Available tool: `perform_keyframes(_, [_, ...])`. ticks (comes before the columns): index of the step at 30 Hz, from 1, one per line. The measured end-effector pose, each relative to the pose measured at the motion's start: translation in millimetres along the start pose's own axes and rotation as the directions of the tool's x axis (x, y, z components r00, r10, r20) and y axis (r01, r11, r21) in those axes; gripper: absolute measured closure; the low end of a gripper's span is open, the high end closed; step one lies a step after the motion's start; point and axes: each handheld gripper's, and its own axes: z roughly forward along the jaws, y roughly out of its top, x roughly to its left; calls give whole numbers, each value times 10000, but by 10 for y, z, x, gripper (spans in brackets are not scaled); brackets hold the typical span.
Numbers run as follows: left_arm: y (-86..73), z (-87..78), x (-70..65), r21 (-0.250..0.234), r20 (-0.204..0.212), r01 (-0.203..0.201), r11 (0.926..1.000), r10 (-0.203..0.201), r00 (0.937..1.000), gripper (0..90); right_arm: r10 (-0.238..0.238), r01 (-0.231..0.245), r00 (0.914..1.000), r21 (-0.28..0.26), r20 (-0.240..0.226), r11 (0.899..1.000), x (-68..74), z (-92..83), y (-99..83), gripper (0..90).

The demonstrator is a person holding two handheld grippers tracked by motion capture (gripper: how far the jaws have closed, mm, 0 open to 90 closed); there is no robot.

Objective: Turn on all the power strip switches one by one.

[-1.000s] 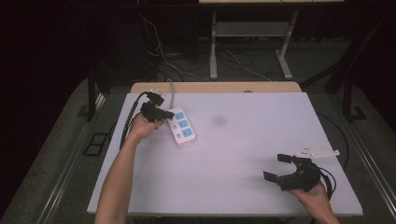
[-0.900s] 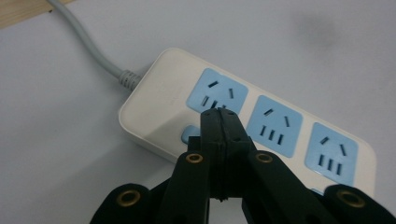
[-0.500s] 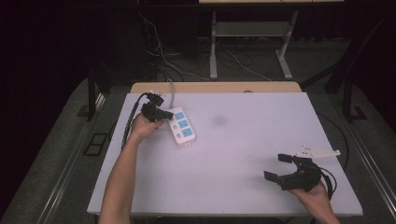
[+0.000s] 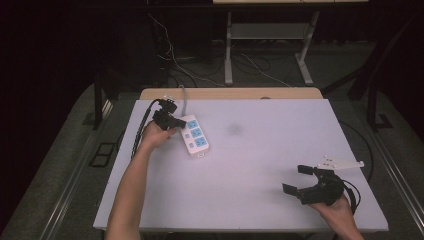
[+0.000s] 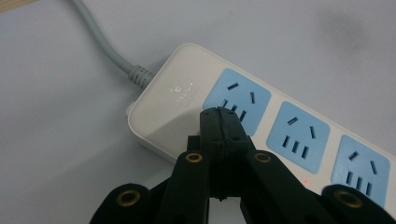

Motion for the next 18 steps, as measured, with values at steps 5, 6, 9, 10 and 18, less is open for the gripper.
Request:
perform_keyframes(5, [-4,4,-1,10,-17,121,9999,-121,9999,900,17,-17,10000,-83,4,10000,-2,-27,-2,5])
perform_keyframes(6, [-6,4,3,-10,-9,163,9999,-163,9999,900,23,-23,10000,-84,7,10000,-8,-27,-2,5])
perform_keyframes(9, [-11,4,7,-61,27,270,9996,-270,9996,900,21,-21,10000,-102,11,9999,-10,-28,2,5])
perform_keyframes(10, [-8,3,2,-34,-8,194,9998,-194,9998,900,29,-29,10000,-93,12,10000,-5,-31,3,5])
perform_keyframes(18, [-57,-24,-21,-349,-47,173,9992,-175,9998,893,94,-93,9999,-177,56,9998,-23,-46,5,5])
